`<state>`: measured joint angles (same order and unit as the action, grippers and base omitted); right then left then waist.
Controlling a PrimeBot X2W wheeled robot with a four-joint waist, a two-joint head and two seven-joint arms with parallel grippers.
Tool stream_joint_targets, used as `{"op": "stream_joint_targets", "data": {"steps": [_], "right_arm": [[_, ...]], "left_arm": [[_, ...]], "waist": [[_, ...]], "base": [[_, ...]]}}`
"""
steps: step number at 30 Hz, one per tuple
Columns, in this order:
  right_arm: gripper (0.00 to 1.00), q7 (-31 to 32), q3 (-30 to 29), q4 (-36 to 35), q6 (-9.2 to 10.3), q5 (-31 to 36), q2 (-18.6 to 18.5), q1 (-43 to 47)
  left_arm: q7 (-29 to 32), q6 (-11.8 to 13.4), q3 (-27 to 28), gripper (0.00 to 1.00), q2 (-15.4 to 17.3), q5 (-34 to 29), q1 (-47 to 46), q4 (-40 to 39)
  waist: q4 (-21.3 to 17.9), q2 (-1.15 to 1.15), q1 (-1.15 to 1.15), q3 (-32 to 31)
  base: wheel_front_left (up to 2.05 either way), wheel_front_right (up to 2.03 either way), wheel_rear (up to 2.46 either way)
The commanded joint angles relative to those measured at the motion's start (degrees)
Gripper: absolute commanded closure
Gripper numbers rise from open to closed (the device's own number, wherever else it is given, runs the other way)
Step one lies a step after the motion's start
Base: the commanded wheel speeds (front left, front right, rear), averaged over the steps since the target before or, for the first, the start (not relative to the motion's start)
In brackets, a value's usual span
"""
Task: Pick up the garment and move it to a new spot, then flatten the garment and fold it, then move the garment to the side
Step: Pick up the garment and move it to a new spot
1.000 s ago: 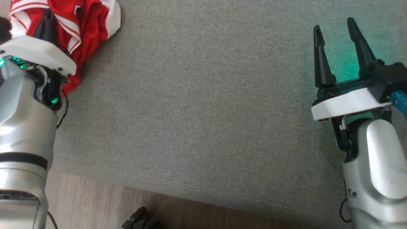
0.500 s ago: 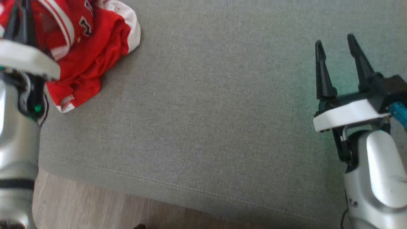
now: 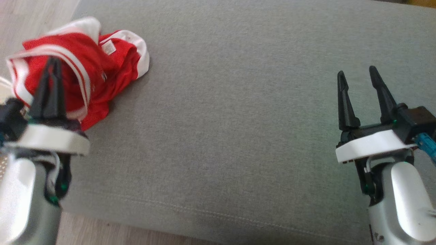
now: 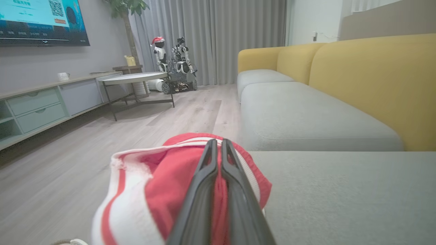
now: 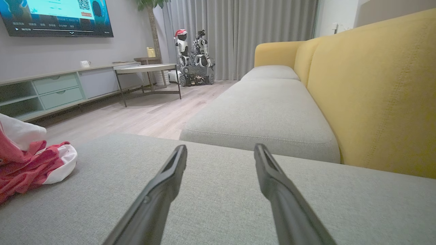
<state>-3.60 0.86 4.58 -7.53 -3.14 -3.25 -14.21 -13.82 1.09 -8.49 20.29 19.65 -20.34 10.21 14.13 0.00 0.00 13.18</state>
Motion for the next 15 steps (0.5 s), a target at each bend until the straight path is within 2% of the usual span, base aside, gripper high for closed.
{"op": "stream_joint_targets", "data": {"steps": [1,8,15], "right_arm": [[0.00,-0.4,1.2,-2.1,0.04,-0.8,0.4,-0.2],[0.00,-0.7,1.4,-2.6,0.04,-3.2,0.4,0.9],[0.00,-1.8,2.4,-3.4,0.04,-5.1,0.4,0.5]], "left_arm": [[1.0,0.9,1.9,1.00,2.3,-0.7,0.4,-5.5],[4.9,1.1,-2.6,1.00,0.0,-1.0,4.3,-14.6],[7.1,-1.6,-8.7,1.00,-2.4,-2.2,-1.1,-15.4]], "waist": [[-1.6,0.00,0.00,-1.2],[-6.0,0.00,0.00,-1.6],[-14.2,0.00,0.00,0.9]], "base": [[0.00,0.00,0.00],[0.00,0.00,0.00],[0.00,0.00,0.00]]}}
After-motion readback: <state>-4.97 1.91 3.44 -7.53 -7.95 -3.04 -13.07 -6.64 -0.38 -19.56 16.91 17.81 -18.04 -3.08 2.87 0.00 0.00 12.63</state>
